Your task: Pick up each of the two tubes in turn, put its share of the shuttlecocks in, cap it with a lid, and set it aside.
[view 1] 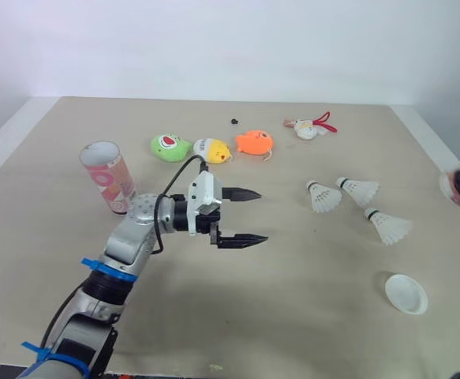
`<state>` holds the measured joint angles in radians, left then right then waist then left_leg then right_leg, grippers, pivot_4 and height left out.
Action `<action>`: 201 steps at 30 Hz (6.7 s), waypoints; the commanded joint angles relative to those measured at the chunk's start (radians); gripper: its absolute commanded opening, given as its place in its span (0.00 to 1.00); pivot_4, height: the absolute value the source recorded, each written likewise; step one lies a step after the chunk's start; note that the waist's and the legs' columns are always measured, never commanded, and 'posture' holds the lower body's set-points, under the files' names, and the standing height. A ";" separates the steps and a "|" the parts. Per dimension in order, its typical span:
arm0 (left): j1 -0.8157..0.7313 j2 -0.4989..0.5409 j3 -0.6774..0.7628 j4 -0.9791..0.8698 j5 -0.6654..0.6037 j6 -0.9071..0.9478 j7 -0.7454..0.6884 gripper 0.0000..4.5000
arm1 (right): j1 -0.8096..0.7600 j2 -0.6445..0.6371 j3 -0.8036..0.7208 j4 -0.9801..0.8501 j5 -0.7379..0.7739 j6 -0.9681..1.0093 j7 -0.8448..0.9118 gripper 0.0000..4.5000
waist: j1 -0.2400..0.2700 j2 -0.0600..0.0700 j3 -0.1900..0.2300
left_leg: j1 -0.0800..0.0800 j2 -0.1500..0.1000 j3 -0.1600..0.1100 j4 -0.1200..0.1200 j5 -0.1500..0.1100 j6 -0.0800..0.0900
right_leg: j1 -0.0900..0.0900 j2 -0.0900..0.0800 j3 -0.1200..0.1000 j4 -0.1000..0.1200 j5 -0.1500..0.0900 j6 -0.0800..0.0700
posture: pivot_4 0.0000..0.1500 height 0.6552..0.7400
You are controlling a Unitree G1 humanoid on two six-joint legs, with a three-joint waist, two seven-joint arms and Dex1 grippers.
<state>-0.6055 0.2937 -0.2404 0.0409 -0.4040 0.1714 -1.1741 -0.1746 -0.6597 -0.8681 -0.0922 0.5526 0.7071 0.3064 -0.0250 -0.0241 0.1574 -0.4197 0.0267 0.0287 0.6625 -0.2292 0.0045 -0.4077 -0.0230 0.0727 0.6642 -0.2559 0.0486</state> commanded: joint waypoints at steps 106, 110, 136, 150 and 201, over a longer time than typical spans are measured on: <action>0.798 -0.029 0.673 -0.570 -0.065 0.162 0.878 1.00 | -0.165 0.038 0.927 -0.249 0.109 -0.113 0.673 1.00 | 0.003 -0.006 0.001 | 0.000 0.004 0.007 -0.005 0.007 0.007 | 0.000 -0.002 0.003 -0.017 0.016 0.004 | 1.00 1.00; 0.748 -0.007 0.653 -0.510 -0.061 0.184 0.891 1.00 | -0.180 0.087 0.923 -0.273 0.087 -0.121 0.604 1.00 | 0.002 -0.006 0.001 | -0.001 0.004 0.007 -0.005 0.007 0.007 | 0.000 -0.001 0.003 -0.017 0.016 0.004 | 1.00 1.00; 0.379 0.180 0.533 -0.083 0.042 0.153 0.759 1.00 | -0.142 0.128 0.838 -0.380 0.090 -0.108 0.409 1.00 | 0.003 -0.006 0.001 | -0.001 0.004 0.007 -0.006 0.008 0.006 | 0.000 -0.002 0.001 -0.016 0.017 0.003 | 1.00 1.00; 0.244 0.165 0.501 0.074 0.087 0.124 0.760 0.95 | -0.119 0.116 0.815 -0.417 0.106 -0.086 0.379 1.00 | 0.002 -0.007 0.001 | -0.002 0.004 0.004 -0.006 0.008 0.006 | -0.001 -0.002 0.001 -0.016 0.017 0.003 | 1.00 1.00; 0.015 0.351 -0.007 -0.045 0.106 0.150 -0.180 0.62 | 0.381 -0.096 0.395 -0.601 0.211 0.020 0.195 1.00 | 0.002 -0.006 0.001 | -0.004 0.002 0.000 -0.004 0.009 0.007 | 0.000 0.000 0.000 -0.016 0.012 0.009 | 1.00 1.00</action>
<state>-0.5919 0.6486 -0.2512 0.0279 -0.3027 0.3286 -1.3750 0.2157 -0.7576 -0.4714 -0.6865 0.7976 0.7520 0.5240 -0.0230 -0.0297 0.1587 -0.4238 0.0291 0.0284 0.6582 -0.2202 0.0111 -0.4074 -0.0235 0.0725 0.6480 -0.2434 0.0582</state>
